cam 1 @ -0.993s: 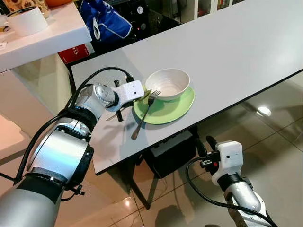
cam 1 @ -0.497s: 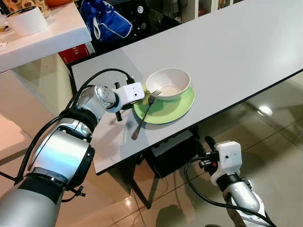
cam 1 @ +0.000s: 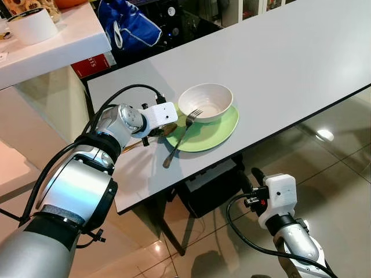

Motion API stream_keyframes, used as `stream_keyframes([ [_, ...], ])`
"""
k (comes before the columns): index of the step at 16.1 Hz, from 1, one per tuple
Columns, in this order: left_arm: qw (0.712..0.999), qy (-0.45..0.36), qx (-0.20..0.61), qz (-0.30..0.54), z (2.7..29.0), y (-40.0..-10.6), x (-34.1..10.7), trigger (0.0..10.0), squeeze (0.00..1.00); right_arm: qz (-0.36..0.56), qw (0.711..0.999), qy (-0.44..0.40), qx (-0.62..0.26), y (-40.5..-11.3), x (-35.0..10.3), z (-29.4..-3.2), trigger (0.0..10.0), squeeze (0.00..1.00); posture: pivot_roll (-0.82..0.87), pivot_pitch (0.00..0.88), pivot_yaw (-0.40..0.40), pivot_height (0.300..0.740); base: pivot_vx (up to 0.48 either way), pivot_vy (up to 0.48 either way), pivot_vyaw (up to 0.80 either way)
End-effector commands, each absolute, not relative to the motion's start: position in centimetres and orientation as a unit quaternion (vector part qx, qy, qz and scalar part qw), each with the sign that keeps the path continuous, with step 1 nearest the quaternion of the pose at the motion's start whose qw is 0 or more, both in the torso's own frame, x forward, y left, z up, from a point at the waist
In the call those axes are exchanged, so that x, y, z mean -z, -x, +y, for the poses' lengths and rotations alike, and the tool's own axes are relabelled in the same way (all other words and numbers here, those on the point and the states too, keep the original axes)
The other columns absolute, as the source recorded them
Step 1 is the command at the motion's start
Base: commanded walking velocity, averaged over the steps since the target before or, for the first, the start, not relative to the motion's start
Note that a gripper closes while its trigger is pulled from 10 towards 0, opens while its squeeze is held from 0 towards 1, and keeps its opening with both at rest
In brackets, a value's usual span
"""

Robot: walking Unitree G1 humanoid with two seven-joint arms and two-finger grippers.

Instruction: Setting the table

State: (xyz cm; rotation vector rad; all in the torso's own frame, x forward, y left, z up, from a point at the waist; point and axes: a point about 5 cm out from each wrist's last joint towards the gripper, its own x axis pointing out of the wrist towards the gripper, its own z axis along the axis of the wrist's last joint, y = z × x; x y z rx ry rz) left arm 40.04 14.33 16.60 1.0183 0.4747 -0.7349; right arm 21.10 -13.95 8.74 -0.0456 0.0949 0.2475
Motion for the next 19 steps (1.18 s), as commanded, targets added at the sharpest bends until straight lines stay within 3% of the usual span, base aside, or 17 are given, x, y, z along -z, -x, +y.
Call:
stream_keyframes([
  [1, 0.796, -0.465, 0.322, 0.215, 15.1, -40.4, -17.5, 10.0, 0.0, 0.041, 0.991, 0.02, -0.128, -21.3, -9.2, -13.5, 10.0, 0.0, -0.21, 0.0, 0.236, 0.74, 0.0, 0.0, 0.0],
  [3, 0.821, -0.433, 0.318, 0.191, 15.0, -40.7, -18.6, 10.0, 0.0, 0.035, 0.991, 0.019, -0.13, -21.7, -9.4, -13.3, 10.0, 0.0, -0.2, 0.0, 0.231, 0.74, 0.0, 0.0, 0.0],
  [7, 0.915, -0.269, 0.286, 0.093, 15.5, -41.3, -21.6, 10.0, 0.0, 0.03, 0.991, 0.019, -0.128, -23.2, -9.7, -13.8, 10.0, 0.0, -0.17, 0.0, 0.186, 0.74, 0.0, 0.0, 0.0],
  [8, 0.925, -0.248, 0.277, 0.079, 15.7, -41.4, -22.1, 10.0, 0.0, 0.03, 0.991, 0.02, -0.127, -23.6, -9.7, -13.9, 10.0, 0.0, -0.16, 0.0, 0.175, 0.74, 0.0, 0.0, 0.0],
  [11, 0.97, -0.133, 0.203, 0.023, 18.7, -41.4, -23.1, 10.0, 0.0, 0.029, 0.991, 0.032, -0.124, -25.6, -9.8, -14.8, 10.0, 0.0, -0.11, 0.0, 0.126, 0.74, 0.0, 0.0, 0.0],
  [12, 0.973, -0.12, 0.197, 0.021, 19.1, -41.3, -23.0, 10.0, 0.0, 0.029, 0.991, 0.033, -0.126, -25.7, -9.8, -14.8, 10.0, 0.0, -0.1, 0.0, 0.123, 0.74, 0.0, 0.0, 0.0],
  [16, 0.997, 0.027, 0.071, -0.03, 25.1, -39.7, -21.8, 10.0, 0.0, 0.04, 0.992, 0.028, -0.118, -28.2, -9.4, -15.5, 10.0, 0.0, 0.0, 0.0, 0.028, 0.74, 0.0, 0.0, 0.0],
  [19, 0.996, 0.042, 0.063, -0.046, 25.1, -37.9, -19.6, 10.0, 0.0, 0.039, 0.993, 0.031, -0.103, -29.7, -9.7, -16.4, 10.0, 0.0, 0.03, 0.0, -0.003, 0.74, 0.0, 0.0, 0.0],
])
